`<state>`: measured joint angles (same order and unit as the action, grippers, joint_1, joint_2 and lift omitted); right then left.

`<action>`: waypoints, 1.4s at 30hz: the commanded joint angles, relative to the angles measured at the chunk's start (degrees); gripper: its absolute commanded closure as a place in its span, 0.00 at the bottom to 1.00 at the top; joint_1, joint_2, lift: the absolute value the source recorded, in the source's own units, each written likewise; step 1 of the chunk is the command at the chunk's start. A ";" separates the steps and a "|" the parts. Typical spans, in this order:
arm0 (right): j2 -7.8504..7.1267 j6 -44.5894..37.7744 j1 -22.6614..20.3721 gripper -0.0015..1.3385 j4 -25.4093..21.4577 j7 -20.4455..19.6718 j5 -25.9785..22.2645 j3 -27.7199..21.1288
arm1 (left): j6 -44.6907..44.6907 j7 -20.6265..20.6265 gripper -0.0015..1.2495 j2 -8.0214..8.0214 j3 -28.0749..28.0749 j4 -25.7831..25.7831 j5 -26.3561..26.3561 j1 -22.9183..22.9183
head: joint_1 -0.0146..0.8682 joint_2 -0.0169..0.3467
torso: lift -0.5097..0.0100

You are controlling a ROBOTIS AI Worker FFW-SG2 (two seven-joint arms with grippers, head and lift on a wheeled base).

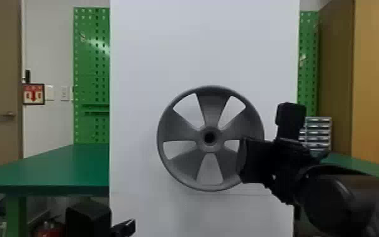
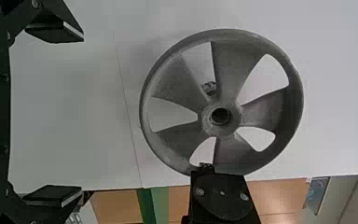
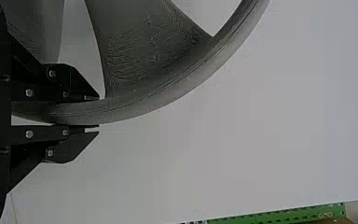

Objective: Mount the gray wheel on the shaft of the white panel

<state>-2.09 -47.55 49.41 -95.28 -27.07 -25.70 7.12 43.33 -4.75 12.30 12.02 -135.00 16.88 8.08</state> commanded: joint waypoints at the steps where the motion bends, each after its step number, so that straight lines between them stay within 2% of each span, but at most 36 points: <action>1: 0.60 0.44 0.34 0.99 0.62 -0.08 -0.40 -0.35 | 0.00 0.00 0.10 0.00 0.03 0.00 0.00 0.01 | 0.05 0.14 | 0.04; 26: 2.15 4.48 3.06 0.99 7.74 -2.28 -1.37 -2.02 | 0.00 0.00 0.10 0.26 0.29 0.00 0.00 0.09 | 0.05 0.14 | 0.04; 42: 2.15 6.24 2.63 0.99 8.27 -4.04 -3.21 -2.02 | 0.00 0.00 0.10 0.35 0.20 0.00 0.00 0.18 | 0.05 0.14 | 0.04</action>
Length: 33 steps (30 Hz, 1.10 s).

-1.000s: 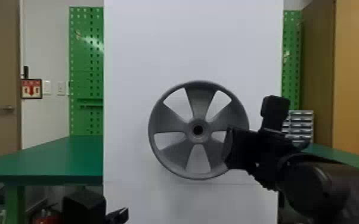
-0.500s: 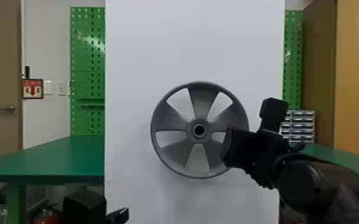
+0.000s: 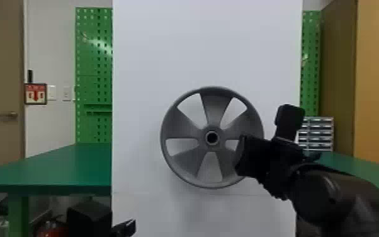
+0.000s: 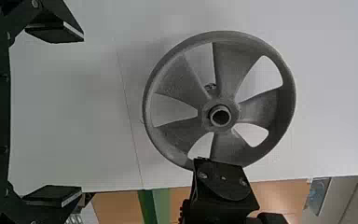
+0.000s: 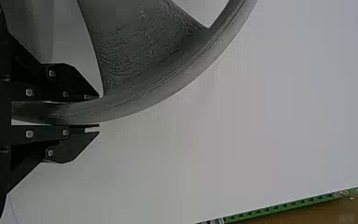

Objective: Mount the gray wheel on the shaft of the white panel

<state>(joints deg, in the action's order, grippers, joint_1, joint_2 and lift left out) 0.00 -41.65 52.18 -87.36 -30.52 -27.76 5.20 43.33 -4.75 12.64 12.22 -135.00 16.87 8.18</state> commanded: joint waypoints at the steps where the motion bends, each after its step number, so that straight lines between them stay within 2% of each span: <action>1: 0.05 0.34 -0.15 0.97 0.44 -0.59 -1.42 -0.10 | 0.00 0.00 0.10 0.01 0.00 0.00 0.00 0.09 | 0.05 0.14 | 0.04; 6: 0.05 1.04 -0.50 0.72 0.44 -0.59 -1.51 0.34 | 0.00 0.00 0.10 0.10 0.00 0.00 0.00 0.17 | 0.05 0.14 | 0.04; 7: 0.05 1.13 -0.41 0.63 0.52 -0.59 -1.60 0.34 | 0.00 0.00 0.10 0.10 0.00 0.00 0.09 0.17 | 0.05 0.14 | 0.04; 8: 0.05 1.31 -0.50 0.50 0.61 -0.59 -1.69 0.34 | 0.00 0.00 0.10 0.10 0.00 0.00 0.09 0.35 | 0.05 0.14 | 0.04; 11: 0.00 2.27 -0.77 0.26 0.70 -0.59 -1.86 0.60 | 0.00 0.00 0.10 0.10 0.00 0.00 0.09 0.35 | 0.05 0.15 | 0.04; 14: 0.00 2.71 -0.94 0.09 0.79 -0.59 -2.13 0.69 | 0.00 0.00 0.10 0.19 0.08 0.00 0.09 0.35 | 0.05 0.14 | 0.04; 16: 0.00 2.98 -0.94 0.01 0.88 -0.50 -2.30 0.78 | 0.00 0.00 0.10 0.19 0.08 0.00 0.09 0.35 | 0.05 0.14 | 0.04; 33: -0.18 4.03 -1.21 0.00 0.96 -0.50 -2.74 0.87 | 0.00 0.00 0.10 0.28 0.08 0.00 0.18 0.35 | 0.05 0.14 | 0.04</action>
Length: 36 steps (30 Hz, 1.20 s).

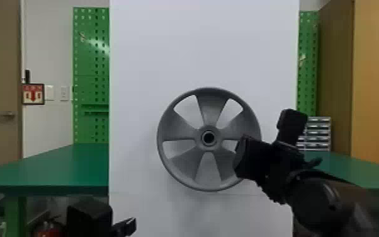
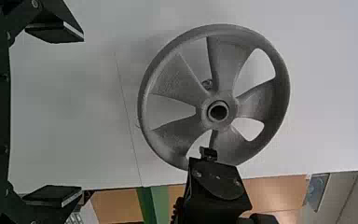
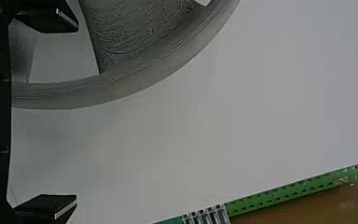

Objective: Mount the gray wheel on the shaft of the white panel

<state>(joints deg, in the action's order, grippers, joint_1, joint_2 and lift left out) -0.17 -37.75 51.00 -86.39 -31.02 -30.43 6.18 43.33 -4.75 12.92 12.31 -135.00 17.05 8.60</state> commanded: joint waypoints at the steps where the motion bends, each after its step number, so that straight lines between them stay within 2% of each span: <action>1: 0.00 0.22 -0.02 0.00 0.00 0.00 -0.07 -0.11 | 0.00 0.00 0.10 0.00 0.00 0.00 0.00 -0.08 | 0.05 0.14 | 0.04; 10: -0.18 0.48 -0.55 0.00 -0.27 0.17 -0.07 0.24 | 0.00 0.00 0.10 0.00 0.00 0.00 0.00 -0.25 | 0.05 0.14 | 0.04; 19: -0.53 0.48 -4.94 0.00 -8.18 0.17 4.15 2.97 | 0.00 0.00 0.10 -0.09 -0.18 0.00 0.09 -0.52 | 0.05 0.14 | 0.04; 25: -1.23 2.24 -10.74 0.00 -12.66 0.79 5.29 4.20 | 0.00 0.00 0.10 -0.27 -0.44 0.00 0.09 -0.69 | 0.05 0.14 | 0.04; 30: -1.76 6.02 -16.63 0.00 -15.30 3.60 10.13 4.64 | -0.09 0.00 0.10 -0.27 -0.79 -0.09 0.35 -0.87 | 0.05 0.14 | 0.04; 36: -1.94 7.69 -23.13 0.00 -18.55 5.36 12.68 4.99 | -0.09 0.00 0.10 -0.44 -1.23 -0.26 0.44 -1.13 | 0.05 0.14 | 0.04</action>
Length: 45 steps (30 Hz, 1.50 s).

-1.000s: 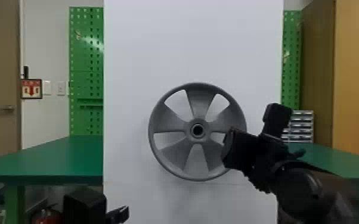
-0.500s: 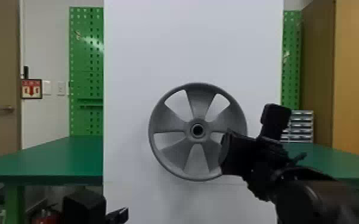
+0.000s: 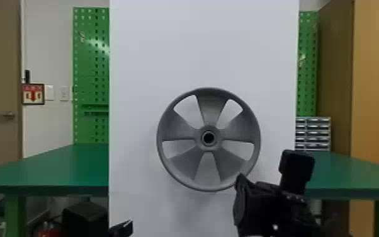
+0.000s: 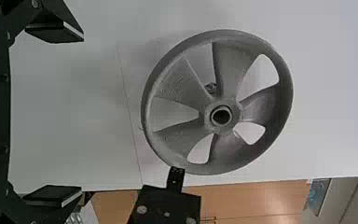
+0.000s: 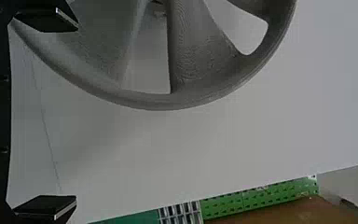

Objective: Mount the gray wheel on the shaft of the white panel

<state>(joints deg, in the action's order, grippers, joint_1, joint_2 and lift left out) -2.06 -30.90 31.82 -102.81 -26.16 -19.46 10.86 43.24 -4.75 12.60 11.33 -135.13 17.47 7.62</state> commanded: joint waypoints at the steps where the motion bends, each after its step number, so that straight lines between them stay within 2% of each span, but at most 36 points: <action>1: -0.05 0.93 -4.75 0.00 -2.65 0.68 2.23 0.56 | 0.00 0.00 0.10 -0.12 -0.35 -0.22 0.02 -0.23 | 0.05 0.14 | 0.04; 7: -0.32 2.78 -9.85 0.00 -3.71 2.96 5.84 2.41 | 0.00 0.00 0.10 -0.12 -1.14 -0.57 0.11 -0.50 | 0.05 0.14 | 0.04; 14: -0.93 5.15 -16.53 0.00 -3.71 7.18 10.23 1.97 | -0.09 0.00 0.10 -0.21 -1.75 -0.83 0.20 -0.76 | 0.05 0.14 | 0.04; 22: -1.11 6.56 -22.59 0.02 -3.09 7.35 11.55 1.09 | -0.18 0.00 0.10 -0.30 -2.28 -1.10 0.20 -1.02 | 0.05 0.14 | 0.04; 26: -1.81 9.98 -26.28 0.04 -2.48 8.76 15.06 1.35 | -0.27 -0.09 0.10 -0.39 -2.37 -1.10 0.20 -1.11 | 0.05 0.14 | 0.04; 29: -2.16 13.32 -29.27 0.05 -1.86 9.11 15.33 1.09 | -0.44 -0.09 0.10 -0.39 -2.37 -1.10 0.11 -1.11 | 0.05 0.14 | 0.04; 32: -1.90 15.96 -31.73 0.06 -0.98 9.73 15.42 0.39 | -0.62 -0.09 0.10 -0.65 -2.46 -1.10 0.11 -1.38 | 0.05 0.14 | 0.04; 37: -0.58 16.31 -34.37 0.06 0.51 11.05 17.26 -1.63 | -0.71 -0.09 0.10 -1.09 -2.81 -1.10 -0.07 -1.73 | 0.05 0.14 | 0.04; 45: -1.02 21.67 -37.44 0.07 4.73 12.89 17.70 -2.25 | -0.79 -0.26 0.10 -1.26 -3.25 -1.10 -0.16 -2.25 | 0.05 0.14 | 0.04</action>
<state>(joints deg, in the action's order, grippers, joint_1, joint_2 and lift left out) -2.83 -12.22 -4.37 -100.13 -13.49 -1.90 8.47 42.53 -4.95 11.39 8.35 -136.21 17.31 5.63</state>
